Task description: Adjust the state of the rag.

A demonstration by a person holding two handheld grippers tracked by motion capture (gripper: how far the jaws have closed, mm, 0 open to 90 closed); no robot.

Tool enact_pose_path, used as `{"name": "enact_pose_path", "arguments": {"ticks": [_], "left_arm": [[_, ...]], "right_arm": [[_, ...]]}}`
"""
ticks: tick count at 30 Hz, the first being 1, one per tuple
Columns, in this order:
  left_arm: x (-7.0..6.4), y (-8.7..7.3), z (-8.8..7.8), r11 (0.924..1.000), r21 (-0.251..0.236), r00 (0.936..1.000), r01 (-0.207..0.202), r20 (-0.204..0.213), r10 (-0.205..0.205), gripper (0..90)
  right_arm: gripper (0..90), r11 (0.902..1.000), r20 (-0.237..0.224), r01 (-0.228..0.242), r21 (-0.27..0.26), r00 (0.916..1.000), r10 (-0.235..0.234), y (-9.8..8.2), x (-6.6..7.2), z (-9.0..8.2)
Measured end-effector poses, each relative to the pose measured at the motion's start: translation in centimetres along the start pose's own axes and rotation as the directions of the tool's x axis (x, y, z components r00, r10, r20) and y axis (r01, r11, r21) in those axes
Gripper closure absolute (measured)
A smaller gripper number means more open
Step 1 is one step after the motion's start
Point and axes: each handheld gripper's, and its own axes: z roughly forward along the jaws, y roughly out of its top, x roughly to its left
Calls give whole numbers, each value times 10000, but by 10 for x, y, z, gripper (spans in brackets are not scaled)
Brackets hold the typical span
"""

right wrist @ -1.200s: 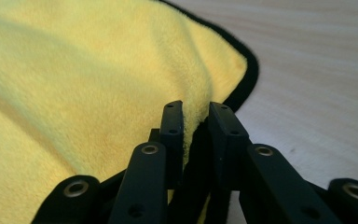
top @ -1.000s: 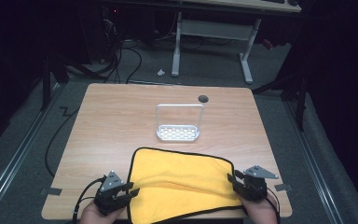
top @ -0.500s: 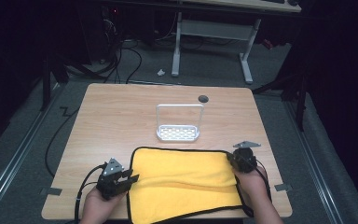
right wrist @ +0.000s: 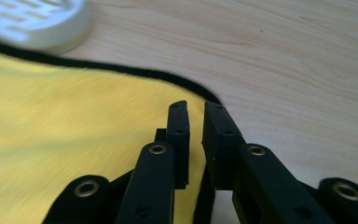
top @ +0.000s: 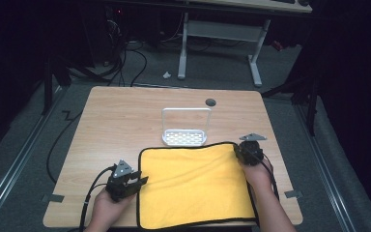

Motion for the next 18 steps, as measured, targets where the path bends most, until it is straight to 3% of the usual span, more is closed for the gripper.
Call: {"name": "enact_pose_path", "arguments": {"ticks": [3,6,7,10,15,18], "left_arm": [[3,10,10,10000,12,10000,-73,-58,73,620],[4,17,21,9991,120,9988,-412,-266,415,668],[4,18,23,9984,178,9976,-538,-435,546,743],[8,23,34,9971,491,9954,-573,-744,609,897],[16,29,40,9974,509,9942,-512,-917,557,900],[21,30,41,9986,453,9948,-286,-960,329,899]], "right_arm": [[887,9998,-203,191,-107,9996,-193,-20,10,-23],[900,9999,-653,49,-109,9978,-56,-44,18,-43],[900,10000,-898,-54,2,9959,53,-53,21,-49],[900,9996,-957,42,262,9954,-17,-70,29,-58],[900,9984,-1014,371,417,9943,-328,-86,39,-68],[900,9985,-1071,301,468,9939,-250,-90,40,-74]]}}
